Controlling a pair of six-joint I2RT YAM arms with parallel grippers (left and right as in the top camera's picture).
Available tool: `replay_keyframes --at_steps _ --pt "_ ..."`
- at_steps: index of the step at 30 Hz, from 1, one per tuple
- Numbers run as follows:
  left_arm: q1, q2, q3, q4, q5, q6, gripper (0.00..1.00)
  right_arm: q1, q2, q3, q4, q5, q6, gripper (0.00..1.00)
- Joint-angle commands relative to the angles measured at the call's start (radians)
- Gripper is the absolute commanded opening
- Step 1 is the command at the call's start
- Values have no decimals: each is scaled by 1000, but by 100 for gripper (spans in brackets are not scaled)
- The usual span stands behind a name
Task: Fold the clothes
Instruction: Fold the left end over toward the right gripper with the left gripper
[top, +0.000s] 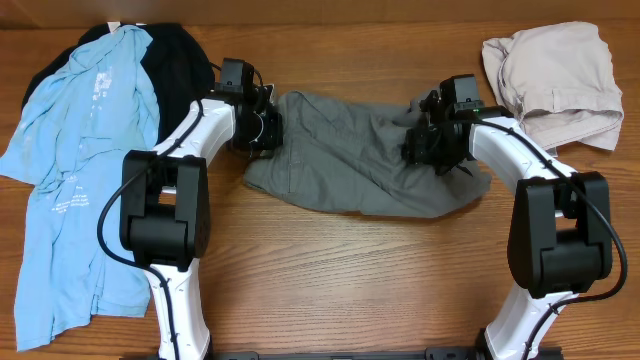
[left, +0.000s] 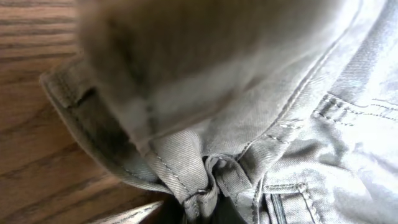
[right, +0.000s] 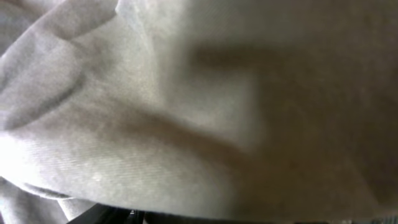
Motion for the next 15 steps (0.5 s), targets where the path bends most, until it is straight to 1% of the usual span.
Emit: replay_keyframes --at_steps 1,3,4,6,7,9,11,13,15 --pt "28 103 -31 -86 3 -22 4 -6 -11 74 -41 -99 1 53" --pt "56 77 0 -153 4 -9 4 -6 -32 132 -88 -114 28 53" --pt "69 60 18 -188 6 0 4 -6 -40 167 -121 -114 34 55" --pt "85 30 42 -234 6 11 4 -6 -48 225 -179 -113 38 65" --pt "94 2 56 -265 5 18 4 -9 -48 272 -225 -110 38 73" --pt "103 -36 71 -295 1 21 4 -14 -48 308 -263 -93 38 82" --pt "115 -87 84 -328 -11 24 4 -25 -48 330 -283 -74 41 87" --pt "124 -133 90 -355 -25 24 4 -45 -48 332 -288 -85 50 86" --pt "133 -166 96 -378 -27 24 4 -57 -48 332 -301 -109 49 74"
